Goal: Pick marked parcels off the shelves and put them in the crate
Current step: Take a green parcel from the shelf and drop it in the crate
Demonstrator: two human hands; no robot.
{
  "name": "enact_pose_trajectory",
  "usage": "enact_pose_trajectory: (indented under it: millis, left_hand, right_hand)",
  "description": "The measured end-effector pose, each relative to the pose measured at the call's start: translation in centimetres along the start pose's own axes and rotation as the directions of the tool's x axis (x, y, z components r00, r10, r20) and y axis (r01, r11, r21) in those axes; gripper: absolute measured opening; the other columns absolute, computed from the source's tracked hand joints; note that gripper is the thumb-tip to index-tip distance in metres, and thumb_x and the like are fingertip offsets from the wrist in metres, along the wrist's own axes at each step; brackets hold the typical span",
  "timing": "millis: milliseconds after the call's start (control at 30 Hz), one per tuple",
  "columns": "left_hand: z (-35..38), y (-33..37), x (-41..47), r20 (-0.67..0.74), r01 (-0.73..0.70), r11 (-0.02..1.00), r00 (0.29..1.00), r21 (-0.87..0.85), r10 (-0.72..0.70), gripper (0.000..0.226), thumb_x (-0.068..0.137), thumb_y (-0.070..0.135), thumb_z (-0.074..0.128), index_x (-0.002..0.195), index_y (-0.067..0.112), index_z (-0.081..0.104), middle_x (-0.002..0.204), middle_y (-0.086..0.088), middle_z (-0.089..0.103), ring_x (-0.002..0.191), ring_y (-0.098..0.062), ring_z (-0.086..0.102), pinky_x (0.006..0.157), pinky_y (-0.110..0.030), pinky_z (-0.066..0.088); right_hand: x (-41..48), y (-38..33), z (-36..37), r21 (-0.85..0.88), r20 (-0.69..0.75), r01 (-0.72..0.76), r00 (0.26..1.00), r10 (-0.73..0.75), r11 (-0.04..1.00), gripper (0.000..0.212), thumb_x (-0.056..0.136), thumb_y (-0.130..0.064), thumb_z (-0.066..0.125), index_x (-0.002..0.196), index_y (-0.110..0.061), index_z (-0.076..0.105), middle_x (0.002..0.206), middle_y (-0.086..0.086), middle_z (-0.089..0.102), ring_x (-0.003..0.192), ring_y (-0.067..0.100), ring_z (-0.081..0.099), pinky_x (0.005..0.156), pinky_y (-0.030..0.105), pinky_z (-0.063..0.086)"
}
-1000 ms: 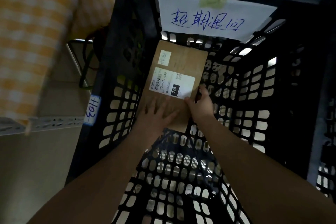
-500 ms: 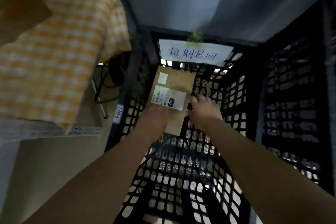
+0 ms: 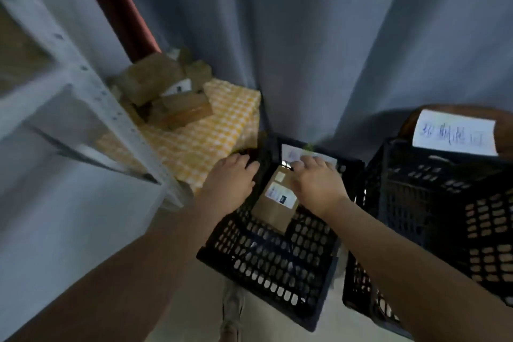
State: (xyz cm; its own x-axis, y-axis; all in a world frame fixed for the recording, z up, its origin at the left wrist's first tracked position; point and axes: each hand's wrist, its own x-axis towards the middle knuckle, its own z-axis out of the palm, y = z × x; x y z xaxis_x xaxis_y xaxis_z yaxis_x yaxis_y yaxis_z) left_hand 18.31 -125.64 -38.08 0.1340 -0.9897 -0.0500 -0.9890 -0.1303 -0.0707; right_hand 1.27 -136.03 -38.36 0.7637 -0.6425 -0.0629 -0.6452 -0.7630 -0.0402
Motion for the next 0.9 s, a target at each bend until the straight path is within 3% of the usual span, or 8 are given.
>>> enact_pose_trajectory:
  millis: [133, 233, 333, 467, 600, 800, 900]
  left_hand:
    - [-8.5, 1.0, -7.5, -0.155, 0.145, 0.989, 0.977, -0.023, -0.147, 0.04, 0.096, 0.03, 0.049, 0.132, 0.014, 0.049, 0.141, -0.01, 0.043, 0.13, -0.028, 0.039, 0.102, -0.04, 0.036]
    - [-13.9, 1.1, -13.3, -0.301, 0.191, 0.981, 0.934, -0.033, -0.192, 0.031, 0.087, 0.027, 0.055, 0.11, 0.008, 0.065, 0.117, -0.017, 0.062, 0.105, -0.036, 0.059, 0.081, -0.045, 0.051]
    - [-18.3, 0.9, -19.6, -0.354, 0.292, 0.957, 0.894, -0.007, -0.275, 0.04, 0.082, 0.034, 0.041, 0.097, 0.011, 0.069, 0.097, -0.012, 0.068, 0.087, -0.032, 0.065, 0.068, -0.04, 0.055]
    - [-22.1, 0.7, -28.5, -0.45, 0.457, 0.889, 0.801, 0.034, -0.395, 0.028, 0.085, 0.028, 0.053, 0.101, 0.012, 0.069, 0.103, -0.01, 0.067, 0.094, -0.031, 0.063, 0.076, -0.04, 0.051]
    - [-24.7, 0.9, -38.1, -0.495, 0.654, 0.756, 0.655, -0.008, -0.572, 0.036, 0.095, 0.031, 0.049, 0.127, 0.017, 0.056, 0.127, -0.004, 0.057, 0.113, -0.027, 0.051, 0.09, -0.038, 0.04]
    - [-26.2, 2.3, -55.2, -0.583, 0.841, 0.541, 0.455, 0.031, -0.674, 0.036, 0.081, 0.028, 0.07, 0.112, 0.01, 0.065, 0.109, -0.011, 0.065, 0.097, -0.034, 0.061, 0.08, -0.042, 0.049]
    - [-26.5, 3.9, -64.3, -0.583, 0.892, 0.446, 0.399, 0.068, -0.708, 0.038, 0.082, 0.032, 0.061, 0.115, 0.013, 0.063, 0.113, -0.01, 0.063, 0.103, -0.034, 0.059, 0.083, -0.043, 0.049]
  right_hand:
    - [-4.2, -2.8, -8.2, -0.018, -0.205, 0.193, 0.96, -0.193, 0.981, 0.035, 0.096, -0.032, 0.047, 0.123, -0.011, 0.058, 0.124, 0.012, 0.056, 0.113, 0.033, 0.052, 0.092, 0.041, 0.041]
    - [-6.6, -5.9, -12.6, -0.035, -0.336, 0.32, 0.889, -0.312, 0.947, 0.024, 0.087, -0.028, 0.064, 0.101, -0.01, 0.068, 0.102, 0.011, 0.065, 0.091, 0.034, 0.062, 0.075, 0.039, 0.048]
    - [-8.5, -10.1, -16.1, -0.02, -0.412, 0.425, 0.821, -0.395, 0.905, 0.025, 0.087, -0.029, 0.062, 0.102, -0.011, 0.069, 0.104, 0.01, 0.066, 0.093, 0.034, 0.061, 0.075, 0.041, 0.049]
    - [-11.8, -17.3, -20.3, -0.011, -0.538, 0.604, 0.668, -0.513, 0.797, 0.028, 0.089, -0.029, 0.058, 0.107, -0.01, 0.067, 0.105, 0.009, 0.065, 0.095, 0.033, 0.061, 0.074, 0.038, 0.049]
    - [-16.4, -25.5, -23.2, -0.008, -0.594, 0.764, 0.515, -0.618, 0.645, 0.023, 0.088, -0.022, 0.057, 0.106, -0.011, 0.067, 0.105, 0.007, 0.065, 0.091, 0.028, 0.062, 0.074, 0.035, 0.049]
    - [-26.0, -38.3, -24.6, 0.041, -0.651, 0.916, 0.326, -0.685, 0.398, 0.043, 0.083, -0.032, 0.042, 0.111, -0.011, 0.067, 0.113, 0.011, 0.066, 0.096, 0.032, 0.064, 0.079, 0.042, 0.053]
    - [-32.6, -44.5, -24.9, 0.035, -0.684, 0.964, 0.217, -0.697, 0.265, 0.043, 0.082, -0.033, 0.043, 0.11, -0.012, 0.067, 0.113, 0.011, 0.066, 0.096, 0.032, 0.065, 0.079, 0.042, 0.052]
